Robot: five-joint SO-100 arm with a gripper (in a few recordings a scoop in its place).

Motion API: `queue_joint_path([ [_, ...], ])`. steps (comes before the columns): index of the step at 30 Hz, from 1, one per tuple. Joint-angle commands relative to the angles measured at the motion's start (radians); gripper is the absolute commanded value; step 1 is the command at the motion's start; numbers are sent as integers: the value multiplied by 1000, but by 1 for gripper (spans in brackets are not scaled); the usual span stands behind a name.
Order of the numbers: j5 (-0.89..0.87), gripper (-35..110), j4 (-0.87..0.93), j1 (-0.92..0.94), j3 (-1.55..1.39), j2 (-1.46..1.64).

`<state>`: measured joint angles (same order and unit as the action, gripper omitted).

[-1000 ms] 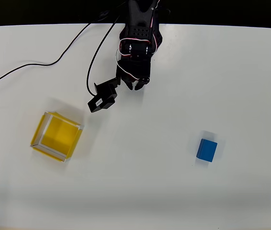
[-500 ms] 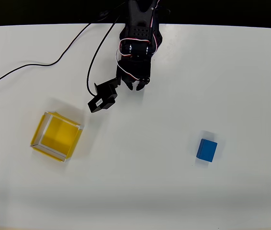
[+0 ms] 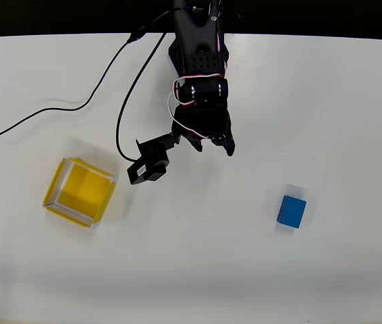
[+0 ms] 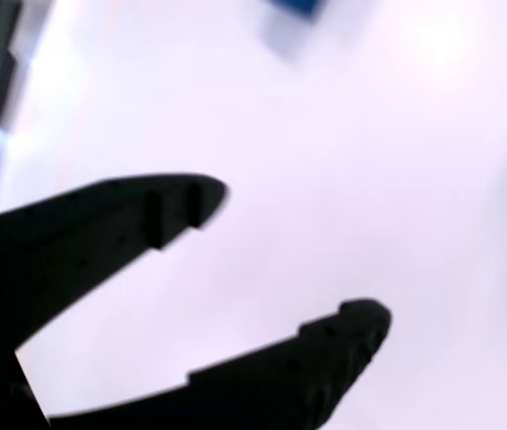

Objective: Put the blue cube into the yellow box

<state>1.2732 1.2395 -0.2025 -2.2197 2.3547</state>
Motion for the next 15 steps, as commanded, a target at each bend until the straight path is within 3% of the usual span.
queue_joint_path([
  [1,-41,38,-8,-35,318,-137],
  [15,-244,41,-5,-186,811,-681],
])
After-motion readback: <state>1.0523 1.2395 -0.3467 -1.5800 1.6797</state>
